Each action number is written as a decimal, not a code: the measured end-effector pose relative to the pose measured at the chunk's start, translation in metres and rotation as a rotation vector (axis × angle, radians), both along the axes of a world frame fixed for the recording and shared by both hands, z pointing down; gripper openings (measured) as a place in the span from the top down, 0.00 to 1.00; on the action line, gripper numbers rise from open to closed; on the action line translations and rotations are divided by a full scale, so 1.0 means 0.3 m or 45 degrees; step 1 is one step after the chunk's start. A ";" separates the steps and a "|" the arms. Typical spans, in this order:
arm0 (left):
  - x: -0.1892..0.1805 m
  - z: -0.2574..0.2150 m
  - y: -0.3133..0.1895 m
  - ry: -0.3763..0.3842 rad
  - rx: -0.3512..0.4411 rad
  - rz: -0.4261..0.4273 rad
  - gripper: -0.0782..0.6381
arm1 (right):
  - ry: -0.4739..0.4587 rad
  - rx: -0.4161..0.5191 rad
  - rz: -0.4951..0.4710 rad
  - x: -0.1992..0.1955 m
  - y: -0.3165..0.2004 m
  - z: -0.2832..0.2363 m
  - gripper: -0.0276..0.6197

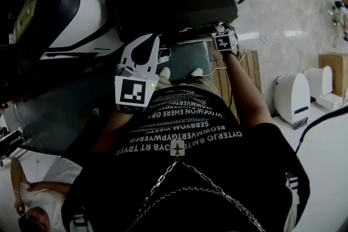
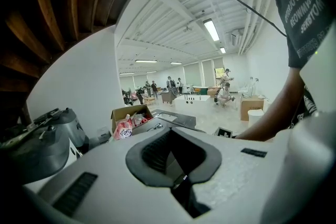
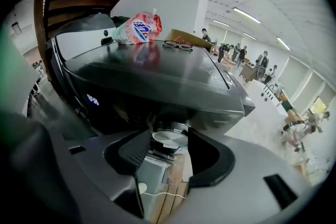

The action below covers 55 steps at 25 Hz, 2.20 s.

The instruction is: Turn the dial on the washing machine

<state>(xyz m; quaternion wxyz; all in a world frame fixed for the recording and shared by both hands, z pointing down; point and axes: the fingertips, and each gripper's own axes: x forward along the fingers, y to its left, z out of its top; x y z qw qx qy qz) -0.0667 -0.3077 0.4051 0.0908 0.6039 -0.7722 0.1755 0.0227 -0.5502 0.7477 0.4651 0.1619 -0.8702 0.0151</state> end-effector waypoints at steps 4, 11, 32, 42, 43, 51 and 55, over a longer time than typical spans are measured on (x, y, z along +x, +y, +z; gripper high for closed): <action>0.000 0.006 0.001 -0.001 -0.006 0.002 0.88 | 0.066 -0.019 -0.013 0.009 -0.014 0.044 0.58; -0.001 0.010 0.004 0.004 -0.008 -0.002 0.88 | 0.057 -0.037 -0.017 0.011 -0.013 0.046 0.59; 0.008 0.011 -0.014 -0.004 -0.007 0.018 0.88 | -0.071 -0.001 -0.179 -0.043 0.045 -0.084 0.57; -0.002 0.015 0.006 -0.004 -0.007 -0.003 0.88 | 0.048 0.010 -0.186 -0.017 0.047 -0.021 0.57; -0.003 0.016 0.008 -0.003 -0.005 -0.005 0.88 | 0.054 0.014 -0.184 -0.017 0.040 -0.016 0.57; 0.008 0.012 0.005 0.001 0.000 0.003 0.88 | 0.080 -0.037 -0.166 -0.006 0.009 0.032 0.54; 0.002 0.012 0.007 0.001 -0.002 -0.009 0.88 | 0.067 -0.022 -0.155 -0.009 0.011 0.005 0.54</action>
